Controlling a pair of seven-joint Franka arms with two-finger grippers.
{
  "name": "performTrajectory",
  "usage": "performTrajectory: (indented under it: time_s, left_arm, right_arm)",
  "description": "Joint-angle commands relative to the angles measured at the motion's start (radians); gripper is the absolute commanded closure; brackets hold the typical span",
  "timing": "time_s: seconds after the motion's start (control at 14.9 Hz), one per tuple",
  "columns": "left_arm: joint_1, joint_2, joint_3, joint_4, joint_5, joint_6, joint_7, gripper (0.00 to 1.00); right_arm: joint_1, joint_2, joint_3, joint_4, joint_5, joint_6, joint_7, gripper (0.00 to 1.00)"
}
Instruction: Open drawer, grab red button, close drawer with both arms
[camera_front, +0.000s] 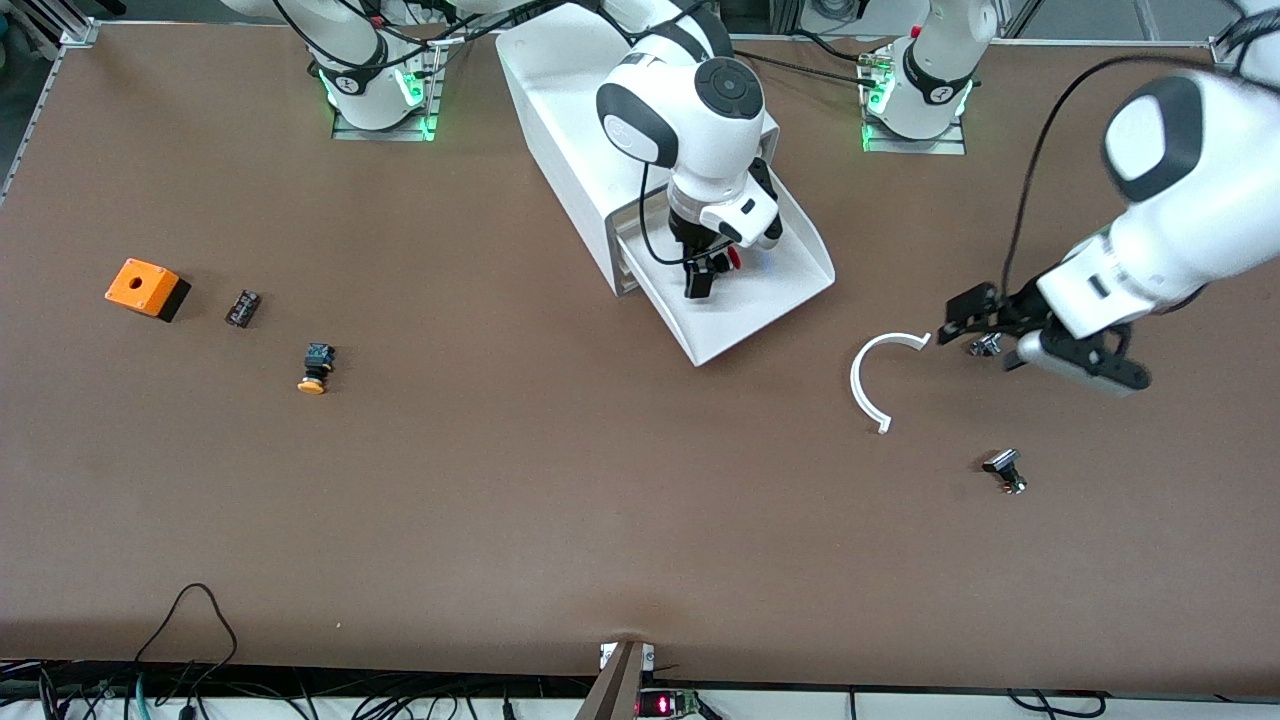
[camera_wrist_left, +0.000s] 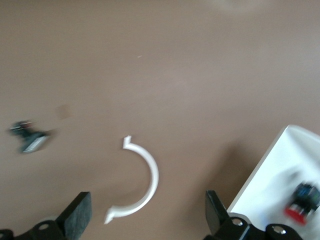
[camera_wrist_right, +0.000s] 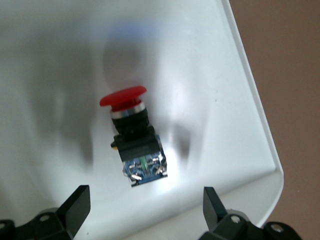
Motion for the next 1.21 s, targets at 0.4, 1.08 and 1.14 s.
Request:
performTrajectory:
  time_s: [0.4,1.08,1.14]
  left_arm:
    - [0.011,-0.077,0.039,0.050,0.170,-0.181,-0.071,0.00]
    - [0.010,-0.066,0.028,0.084,0.170,-0.190,-0.136,0.00]
    - [0.010,-0.067,0.021,0.085,0.168,-0.190,-0.137,0.00]
  right_arm:
    - [-0.003,0.024,0.000,0.054,-0.010,0.046,-0.024,0.00]
    - [-0.009,0.043,0.045,0.024,-0.001,0.019,-0.021,0.00]
    - [-0.009,0.043,0.045,0.015,-0.001,0.019,-0.019,0.00]
